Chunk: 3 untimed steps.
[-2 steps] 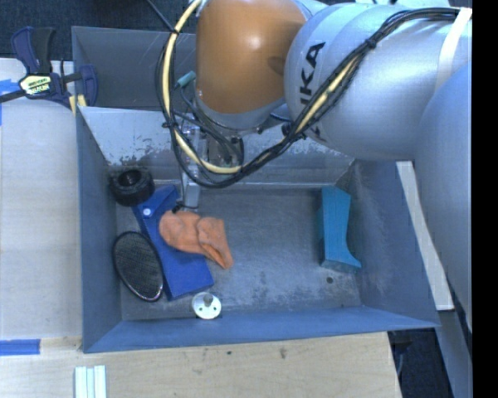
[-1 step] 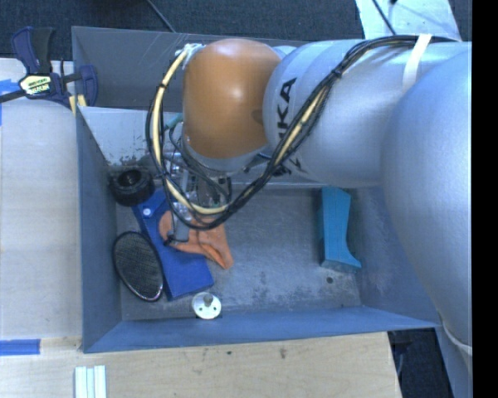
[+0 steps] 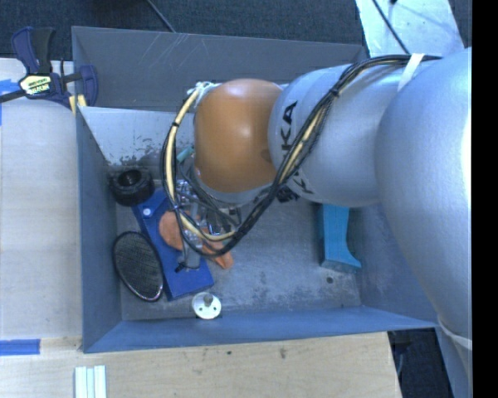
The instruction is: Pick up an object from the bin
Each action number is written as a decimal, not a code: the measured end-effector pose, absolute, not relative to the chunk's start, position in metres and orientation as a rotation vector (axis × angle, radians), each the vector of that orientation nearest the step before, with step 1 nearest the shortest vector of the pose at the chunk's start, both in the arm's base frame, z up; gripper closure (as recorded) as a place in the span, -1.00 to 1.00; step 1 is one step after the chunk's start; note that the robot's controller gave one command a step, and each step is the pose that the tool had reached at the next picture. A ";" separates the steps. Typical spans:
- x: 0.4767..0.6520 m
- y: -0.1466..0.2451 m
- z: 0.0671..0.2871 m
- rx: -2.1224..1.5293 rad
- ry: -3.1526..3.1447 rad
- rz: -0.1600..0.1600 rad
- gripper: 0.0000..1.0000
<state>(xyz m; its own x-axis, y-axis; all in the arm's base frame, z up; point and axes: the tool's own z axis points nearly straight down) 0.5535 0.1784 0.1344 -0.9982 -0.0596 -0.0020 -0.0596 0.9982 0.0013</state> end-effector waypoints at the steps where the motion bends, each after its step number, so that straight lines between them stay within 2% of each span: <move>1: 0.581 0.182 0.079 0.358 3.107 0.013 1.00; 2: 0.581 0.182 0.079 0.359 3.106 0.013 1.00; 3: 0.581 0.179 0.112 0.352 3.121 0.002 1.00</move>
Offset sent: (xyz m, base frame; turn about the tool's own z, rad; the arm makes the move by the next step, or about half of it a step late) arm 0.0000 0.0000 0.0000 0.0000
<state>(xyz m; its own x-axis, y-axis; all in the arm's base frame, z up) 0.5809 0.1786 0.1121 -0.9748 0.2229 -0.0006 0.2229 0.9748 0.0010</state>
